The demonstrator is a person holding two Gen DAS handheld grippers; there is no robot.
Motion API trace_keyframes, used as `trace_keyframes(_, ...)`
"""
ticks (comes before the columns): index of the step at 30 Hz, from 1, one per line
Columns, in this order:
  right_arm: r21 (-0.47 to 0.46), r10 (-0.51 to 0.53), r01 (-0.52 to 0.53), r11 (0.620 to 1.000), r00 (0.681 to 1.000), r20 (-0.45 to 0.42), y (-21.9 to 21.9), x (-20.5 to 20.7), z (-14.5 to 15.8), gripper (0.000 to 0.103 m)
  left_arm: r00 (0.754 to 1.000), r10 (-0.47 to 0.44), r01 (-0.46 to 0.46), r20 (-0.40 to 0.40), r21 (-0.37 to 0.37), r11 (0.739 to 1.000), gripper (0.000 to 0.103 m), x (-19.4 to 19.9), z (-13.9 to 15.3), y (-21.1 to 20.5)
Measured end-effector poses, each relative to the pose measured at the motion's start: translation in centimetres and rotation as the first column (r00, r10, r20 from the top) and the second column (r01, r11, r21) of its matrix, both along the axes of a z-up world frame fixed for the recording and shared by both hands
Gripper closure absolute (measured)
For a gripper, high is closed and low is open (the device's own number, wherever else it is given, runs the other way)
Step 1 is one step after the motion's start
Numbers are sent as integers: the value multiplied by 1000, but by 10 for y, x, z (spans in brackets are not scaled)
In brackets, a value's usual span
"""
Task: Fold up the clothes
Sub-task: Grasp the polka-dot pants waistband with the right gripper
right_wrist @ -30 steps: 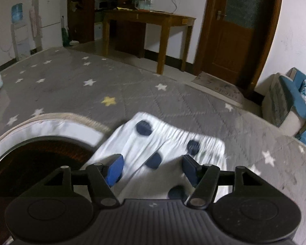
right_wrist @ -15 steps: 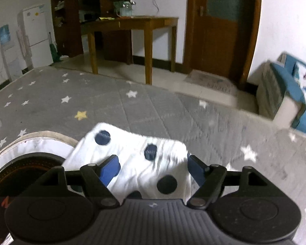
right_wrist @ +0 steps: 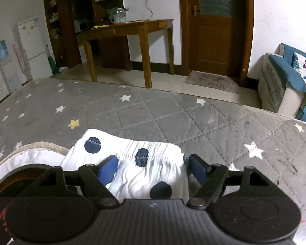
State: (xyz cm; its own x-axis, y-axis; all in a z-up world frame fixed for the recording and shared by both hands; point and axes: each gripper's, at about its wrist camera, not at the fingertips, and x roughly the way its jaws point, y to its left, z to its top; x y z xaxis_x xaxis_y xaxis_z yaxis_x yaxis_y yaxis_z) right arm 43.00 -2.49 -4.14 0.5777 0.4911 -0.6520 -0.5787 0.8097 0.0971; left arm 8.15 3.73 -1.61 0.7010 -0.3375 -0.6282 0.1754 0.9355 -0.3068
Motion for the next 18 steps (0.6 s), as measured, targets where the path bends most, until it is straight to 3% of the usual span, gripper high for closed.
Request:
trace_keyframes(2,8,-2,2,1000,1000,-5,-2,0,2,39,1000,1,-1,0,1,1000,18,-1,0,0)
trace_keyframes(6,52,22,-20,998,999,-38,-6,-1,6,79,1000,4,-4,-2,6,1000,18,-1,1,0)
trace_keyframes(18,70,35,-36,997,999,8,-10,-19,18,84,1000,22,-22,-9,15,1000,18,0,3,1)
